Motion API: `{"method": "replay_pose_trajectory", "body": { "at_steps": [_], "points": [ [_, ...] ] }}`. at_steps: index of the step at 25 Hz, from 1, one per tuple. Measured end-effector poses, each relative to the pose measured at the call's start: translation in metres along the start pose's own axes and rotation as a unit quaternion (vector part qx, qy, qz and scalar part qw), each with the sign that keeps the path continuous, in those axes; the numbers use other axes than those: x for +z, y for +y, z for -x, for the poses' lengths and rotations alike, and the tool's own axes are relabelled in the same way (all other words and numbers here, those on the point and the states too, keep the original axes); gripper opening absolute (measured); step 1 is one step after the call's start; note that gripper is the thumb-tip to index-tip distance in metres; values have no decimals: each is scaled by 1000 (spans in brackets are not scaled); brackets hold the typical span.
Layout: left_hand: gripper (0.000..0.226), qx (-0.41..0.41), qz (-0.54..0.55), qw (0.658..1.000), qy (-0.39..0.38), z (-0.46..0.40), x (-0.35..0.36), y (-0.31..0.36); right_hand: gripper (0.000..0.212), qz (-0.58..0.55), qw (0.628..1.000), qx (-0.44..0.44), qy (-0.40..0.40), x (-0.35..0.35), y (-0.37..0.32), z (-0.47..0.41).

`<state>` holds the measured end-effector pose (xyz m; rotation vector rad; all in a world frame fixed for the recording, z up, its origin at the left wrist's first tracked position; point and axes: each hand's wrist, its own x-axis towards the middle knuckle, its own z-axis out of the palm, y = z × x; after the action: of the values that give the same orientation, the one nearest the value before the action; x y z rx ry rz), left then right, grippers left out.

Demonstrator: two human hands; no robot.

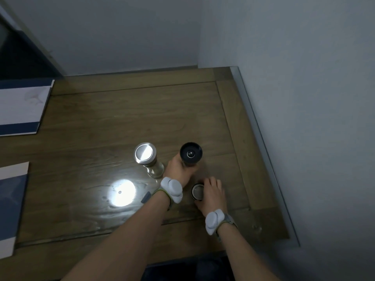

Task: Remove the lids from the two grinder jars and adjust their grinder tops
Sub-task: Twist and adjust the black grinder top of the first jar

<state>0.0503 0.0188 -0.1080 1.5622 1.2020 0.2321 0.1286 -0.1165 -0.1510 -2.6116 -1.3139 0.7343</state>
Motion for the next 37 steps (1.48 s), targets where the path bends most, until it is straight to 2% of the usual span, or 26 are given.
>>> {"method": "replay_pose_trajectory", "body": {
  "at_steps": [3, 5, 8, 10, 11, 14, 19, 22, 25, 30, 37],
  "points": [
    [30, -3, 3, 1000, -7, -2, 2, -3, 59, 23, 1000, -16, -12, -2, -1, 0],
    [30, -6, 10, 1000, -3, -1, 2, -3, 57, -45, 999, -9, -7, -18, -3, 3],
    [25, -2, 18, 1000, 10, 6, -3, 8, 36, -240, 964, 14, 116, -71, -13, 5],
    [18, 5, 42, 999, 16, 13, -9, 28, 25, -286, 934, -29, 210, -119, -26, 6],
    [18, 8, 62, 998, 24, 18, -13, 40, 23, -293, 925, -64, 231, -142, -35, 7],
    [40, 38, 111, 992, 49, 30, -23, 77, 22, -233, 936, -155, 215, -194, -64, 10],
    [43, 91, 103, 989, 62, 46, -45, 124, 21, -125, 936, -217, 248, -239, -89, 18],
    [44, 108, 80, 988, 80, 54, -56, 146, 20, -81, 936, -216, 267, -259, -99, 21],
    [49, 124, 57, 986, 95, 62, -64, 159, 16, -86, 931, -208, 286, -268, -109, 24],
    [26, 110, 57, 984, 132, 68, -66, 158, 16, -116, 928, -174, 308, -261, -125, 33],
    [27, 113, 50, 979, 162, 80, -67, 158, 21, -134, 931, -119, 320, -255, -136, 40]
  ]
}}
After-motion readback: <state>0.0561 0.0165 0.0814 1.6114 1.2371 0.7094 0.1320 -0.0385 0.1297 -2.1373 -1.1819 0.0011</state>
